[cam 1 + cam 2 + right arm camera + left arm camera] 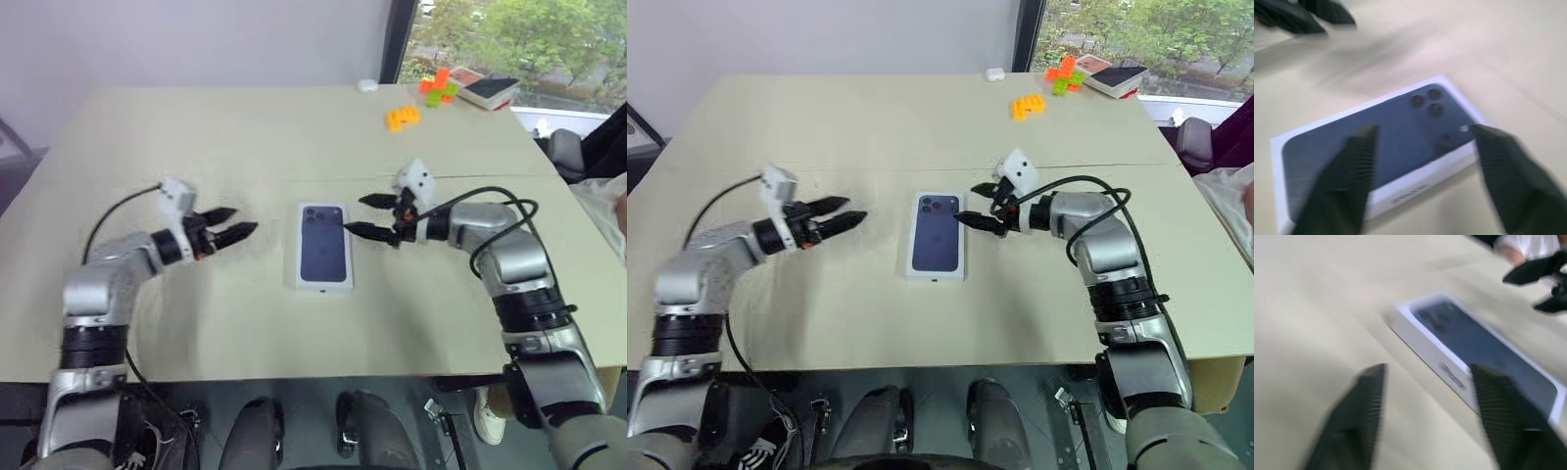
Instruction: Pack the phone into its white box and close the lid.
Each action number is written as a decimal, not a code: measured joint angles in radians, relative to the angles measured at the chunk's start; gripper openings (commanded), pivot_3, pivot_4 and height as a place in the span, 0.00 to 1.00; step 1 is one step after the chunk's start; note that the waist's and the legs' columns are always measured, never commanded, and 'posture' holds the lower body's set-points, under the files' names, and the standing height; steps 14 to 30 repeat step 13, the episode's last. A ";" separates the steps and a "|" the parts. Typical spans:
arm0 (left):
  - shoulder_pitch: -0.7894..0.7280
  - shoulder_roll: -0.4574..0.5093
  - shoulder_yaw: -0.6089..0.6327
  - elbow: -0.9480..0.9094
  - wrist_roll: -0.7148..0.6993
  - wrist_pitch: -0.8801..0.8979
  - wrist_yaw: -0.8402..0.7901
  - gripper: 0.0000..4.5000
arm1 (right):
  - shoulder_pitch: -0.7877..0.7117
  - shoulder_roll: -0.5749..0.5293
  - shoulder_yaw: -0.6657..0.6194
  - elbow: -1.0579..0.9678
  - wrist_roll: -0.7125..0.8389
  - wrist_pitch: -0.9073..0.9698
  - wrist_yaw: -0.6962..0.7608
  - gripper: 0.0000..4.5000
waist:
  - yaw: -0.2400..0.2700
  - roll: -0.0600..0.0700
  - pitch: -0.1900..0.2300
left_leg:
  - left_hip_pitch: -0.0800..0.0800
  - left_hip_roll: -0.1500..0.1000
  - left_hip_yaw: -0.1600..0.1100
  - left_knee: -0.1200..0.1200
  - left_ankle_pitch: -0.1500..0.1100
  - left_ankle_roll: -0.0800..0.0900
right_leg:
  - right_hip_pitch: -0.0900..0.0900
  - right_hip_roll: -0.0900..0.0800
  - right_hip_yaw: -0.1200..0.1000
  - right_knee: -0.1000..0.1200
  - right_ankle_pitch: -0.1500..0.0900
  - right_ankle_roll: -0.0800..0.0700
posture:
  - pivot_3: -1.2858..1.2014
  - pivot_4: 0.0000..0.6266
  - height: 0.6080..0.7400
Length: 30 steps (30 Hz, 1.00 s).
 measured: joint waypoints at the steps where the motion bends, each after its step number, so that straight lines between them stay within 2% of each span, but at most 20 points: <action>1: 0.023 0.030 0.014 -0.004 -0.005 -0.012 -0.017 0.99 | 0.016 -0.019 -0.002 0.001 0.002 -0.030 0.024 0.99 | 0.000 0.000 0.000 | 0.000 0.000 0.000 0.000 0.000 0.000 | 0.000 0.000 0.000 -0.001 0.000 0.000 | 0.52 0.24 1.00; 6: 0.126 0.102 0.080 -0.004 -0.059 -0.015 -0.091 0.99 | 0.060 -0.097 -0.017 0.033 0.004 -0.161 0.122 0.99 | 0.000 0.000 0.000 | 0.000 -0.001 0.001 0.001 0.000 0.001 | 0.000 -0.002 0.000 -0.001 0.000 0.000 | 0.52 0.24 1.00; 13: 0.263 0.165 0.161 -0.040 -0.081 -0.067 -0.122 0.99 | 0.070 -0.179 -0.081 0.212 0.004 -0.319 0.201 0.99 | 0.000 0.000 0.000 | 0.001 0.001 0.001 0.001 0.000 0.001 | 0.000 0.000 0.000 0.001 0.000 0.000 | 0.52 0.24 1.00; 30: 0.263 0.165 0.161 -0.040 -0.081 -0.067 -0.122 0.99 | 0.070 -0.179 -0.081 0.212 0.004 -0.319 0.201 0.99 | 0.000 0.000 0.000 | 0.001 0.001 0.001 0.001 0.000 0.001 | 0.000 0.000 0.000 0.001 0.000 0.000 | 0.52 0.24 1.00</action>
